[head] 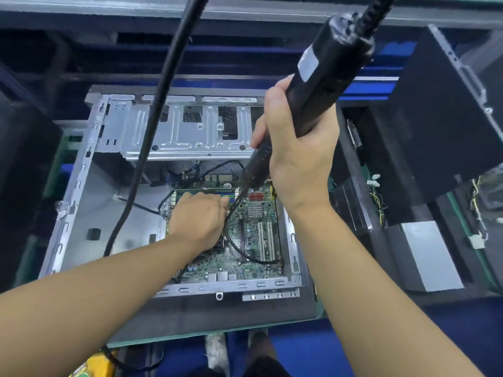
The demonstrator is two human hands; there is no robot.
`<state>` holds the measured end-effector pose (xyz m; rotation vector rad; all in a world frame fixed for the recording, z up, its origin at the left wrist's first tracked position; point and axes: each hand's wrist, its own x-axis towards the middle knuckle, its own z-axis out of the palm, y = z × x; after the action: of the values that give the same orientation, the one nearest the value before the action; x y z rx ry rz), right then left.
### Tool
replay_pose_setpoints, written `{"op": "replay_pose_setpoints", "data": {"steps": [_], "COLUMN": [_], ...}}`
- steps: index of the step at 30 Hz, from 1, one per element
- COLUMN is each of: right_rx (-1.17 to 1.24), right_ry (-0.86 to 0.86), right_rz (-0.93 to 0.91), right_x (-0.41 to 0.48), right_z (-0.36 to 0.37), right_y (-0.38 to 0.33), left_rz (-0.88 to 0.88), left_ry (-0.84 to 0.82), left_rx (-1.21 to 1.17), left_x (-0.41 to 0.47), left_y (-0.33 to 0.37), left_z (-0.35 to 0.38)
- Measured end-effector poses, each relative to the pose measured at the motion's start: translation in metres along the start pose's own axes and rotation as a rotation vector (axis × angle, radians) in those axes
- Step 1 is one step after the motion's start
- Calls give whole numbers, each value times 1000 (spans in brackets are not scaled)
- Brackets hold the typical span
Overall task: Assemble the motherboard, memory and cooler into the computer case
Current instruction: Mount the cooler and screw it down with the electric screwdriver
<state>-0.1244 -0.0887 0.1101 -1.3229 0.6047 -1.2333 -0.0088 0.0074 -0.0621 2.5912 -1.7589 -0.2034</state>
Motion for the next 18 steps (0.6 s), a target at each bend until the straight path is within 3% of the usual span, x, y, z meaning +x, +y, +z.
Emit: {"op": "replay_pose_setpoints", "data": {"steps": [6,10,14,18], "right_rx": [-7,-10,-4,-71], "right_ry": [20,9,-4,-18], "right_rz": [8,0,-14,-20], "right_x": [-3,-5,-6,-6], "right_z": [8,11,11,11], "right_y": [10,11,10,11], "left_rz": [-58,-99,6,161], "left_ry": [146,120,132,90], "left_rx": [-157,-364,-519,-348], "left_x": [-3,1,0,-17], "left_y": [5,-2,-8,-33], "left_z": [-1,1,-12,-23]}}
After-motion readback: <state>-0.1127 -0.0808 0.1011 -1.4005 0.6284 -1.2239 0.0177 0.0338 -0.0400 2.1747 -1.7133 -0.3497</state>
